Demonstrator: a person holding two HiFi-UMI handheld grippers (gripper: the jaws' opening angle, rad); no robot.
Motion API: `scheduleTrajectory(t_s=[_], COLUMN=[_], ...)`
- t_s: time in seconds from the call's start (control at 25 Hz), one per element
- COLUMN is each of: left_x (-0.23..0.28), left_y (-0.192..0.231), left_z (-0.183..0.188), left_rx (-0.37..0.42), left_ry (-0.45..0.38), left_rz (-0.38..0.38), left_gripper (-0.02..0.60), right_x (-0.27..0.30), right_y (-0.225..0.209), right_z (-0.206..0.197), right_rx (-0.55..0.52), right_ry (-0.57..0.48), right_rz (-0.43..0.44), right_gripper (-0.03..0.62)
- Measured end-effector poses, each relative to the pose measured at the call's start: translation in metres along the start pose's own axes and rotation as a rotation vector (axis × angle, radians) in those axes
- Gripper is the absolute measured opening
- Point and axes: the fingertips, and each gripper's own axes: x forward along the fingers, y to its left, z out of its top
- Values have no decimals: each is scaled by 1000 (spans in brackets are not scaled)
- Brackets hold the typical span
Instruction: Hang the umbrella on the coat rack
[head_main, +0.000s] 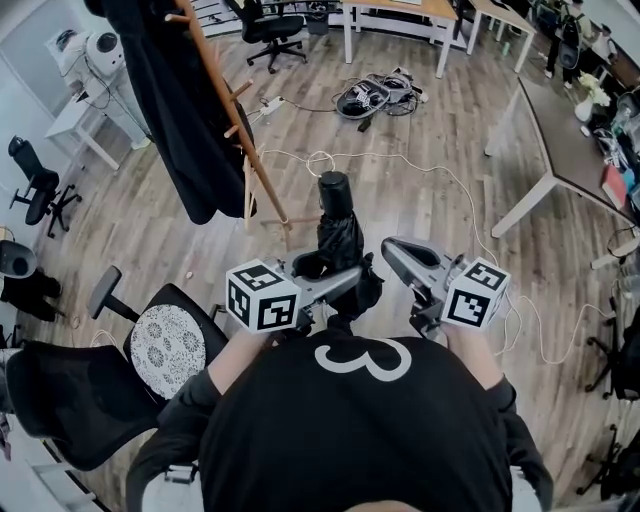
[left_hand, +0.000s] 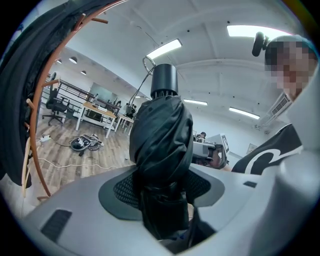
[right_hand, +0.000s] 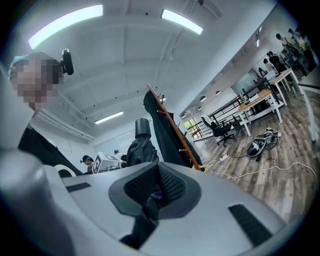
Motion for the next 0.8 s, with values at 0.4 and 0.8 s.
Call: scheduleTrajectory(t_s=[0.4,0.8], left_x=[23,26], left_y=[100,203], left_z=[56,99], left_rx=[-19,-73], left_ry=[-20,-49], left_rz=[13,59], left_gripper=[249,249], right_x=[73,163], right_y=[-74,-137], right_z=[35,60], right_rx=[10,32], right_ry=[30,93], right_rz=[-18,14], right_gripper=[26,26])
